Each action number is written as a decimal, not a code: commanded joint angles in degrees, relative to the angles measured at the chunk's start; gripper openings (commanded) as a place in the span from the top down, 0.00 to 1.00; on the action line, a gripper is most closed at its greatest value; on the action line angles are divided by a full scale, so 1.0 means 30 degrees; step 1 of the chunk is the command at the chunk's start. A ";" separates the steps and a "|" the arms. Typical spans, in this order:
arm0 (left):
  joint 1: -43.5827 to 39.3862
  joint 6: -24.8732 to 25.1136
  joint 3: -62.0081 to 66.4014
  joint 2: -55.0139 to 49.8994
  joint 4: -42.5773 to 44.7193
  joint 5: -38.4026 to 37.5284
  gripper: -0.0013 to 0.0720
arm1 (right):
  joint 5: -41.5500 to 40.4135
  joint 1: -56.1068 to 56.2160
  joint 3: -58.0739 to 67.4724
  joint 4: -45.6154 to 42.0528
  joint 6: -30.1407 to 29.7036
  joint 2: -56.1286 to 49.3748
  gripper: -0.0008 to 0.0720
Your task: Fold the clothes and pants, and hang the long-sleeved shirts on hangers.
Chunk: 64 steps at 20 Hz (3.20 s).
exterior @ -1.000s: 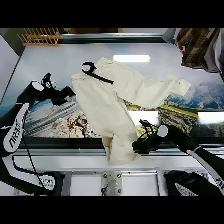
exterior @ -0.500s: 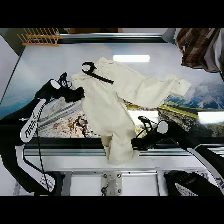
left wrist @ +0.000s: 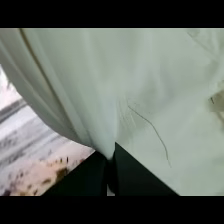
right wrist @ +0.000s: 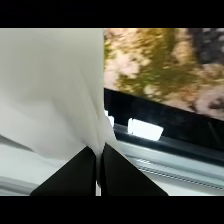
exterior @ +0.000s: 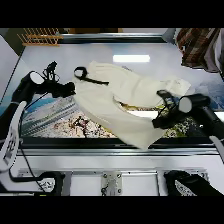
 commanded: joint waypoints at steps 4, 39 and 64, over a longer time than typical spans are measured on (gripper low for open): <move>-0.2302 0.0423 -0.7278 0.9602 0.1581 -0.6331 0.97 | 0.2484 -0.1100 0.3738 -0.2084 0.0364 0.1158 0.97; 0.6142 0.4561 -0.0415 -0.4692 -0.1559 0.0175 0.13 | 0.1071 -0.1078 0.3738 0.3220 0.2375 0.1428 0.15; 0.6768 0.4728 0.2025 -0.1603 -0.1705 0.1690 0.97 | -0.7133 -0.8859 0.3738 0.1756 0.5617 -0.2812 0.15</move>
